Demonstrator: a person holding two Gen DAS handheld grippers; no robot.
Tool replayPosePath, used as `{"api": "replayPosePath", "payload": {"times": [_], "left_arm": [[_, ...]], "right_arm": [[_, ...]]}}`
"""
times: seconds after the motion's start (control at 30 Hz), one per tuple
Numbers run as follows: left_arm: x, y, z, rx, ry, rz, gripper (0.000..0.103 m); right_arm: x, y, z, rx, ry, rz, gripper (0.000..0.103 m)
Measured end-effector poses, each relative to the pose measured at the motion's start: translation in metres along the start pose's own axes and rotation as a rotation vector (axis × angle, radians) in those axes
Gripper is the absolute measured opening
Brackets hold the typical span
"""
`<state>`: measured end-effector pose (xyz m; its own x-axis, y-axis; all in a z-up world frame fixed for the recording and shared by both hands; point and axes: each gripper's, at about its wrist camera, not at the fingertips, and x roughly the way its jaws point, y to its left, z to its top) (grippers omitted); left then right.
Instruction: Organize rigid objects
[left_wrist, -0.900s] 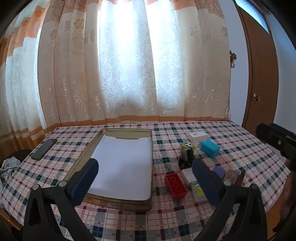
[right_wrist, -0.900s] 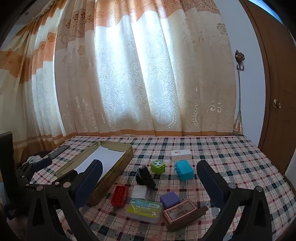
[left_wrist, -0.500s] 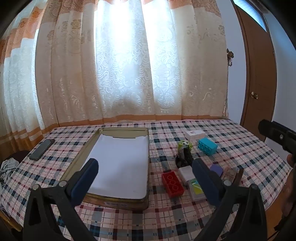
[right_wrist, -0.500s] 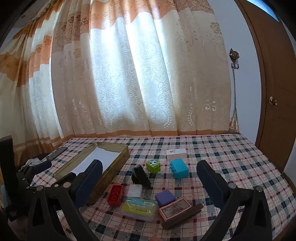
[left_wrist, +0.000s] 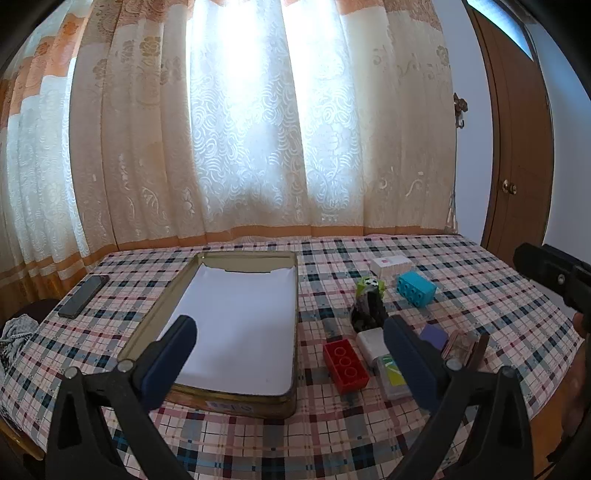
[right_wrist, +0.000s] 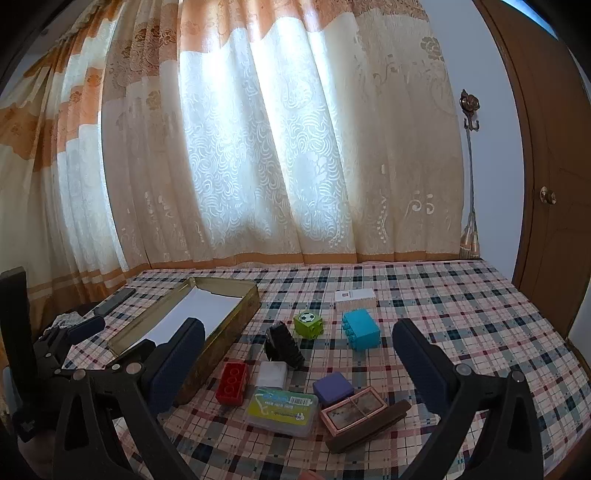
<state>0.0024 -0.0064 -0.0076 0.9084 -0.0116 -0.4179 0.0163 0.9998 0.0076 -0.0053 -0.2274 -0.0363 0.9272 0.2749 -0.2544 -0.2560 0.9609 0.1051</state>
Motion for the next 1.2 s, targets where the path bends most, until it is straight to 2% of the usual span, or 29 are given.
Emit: {"api": "replayPosePath", "payload": {"times": [0.8, 1.2], "left_arm": [[0.01, -0.002, -0.008, 0.006, 0.014, 0.019, 0.103], [0.028, -0.017, -0.017, 0.025, 0.048, 0.024, 0.103]], "right_arm": [[0.012, -0.006, -0.016, 0.029, 0.05, -0.008, 0.102], [0.03, -0.034, -0.037, 0.107, 0.122, -0.083, 0.102]]}}
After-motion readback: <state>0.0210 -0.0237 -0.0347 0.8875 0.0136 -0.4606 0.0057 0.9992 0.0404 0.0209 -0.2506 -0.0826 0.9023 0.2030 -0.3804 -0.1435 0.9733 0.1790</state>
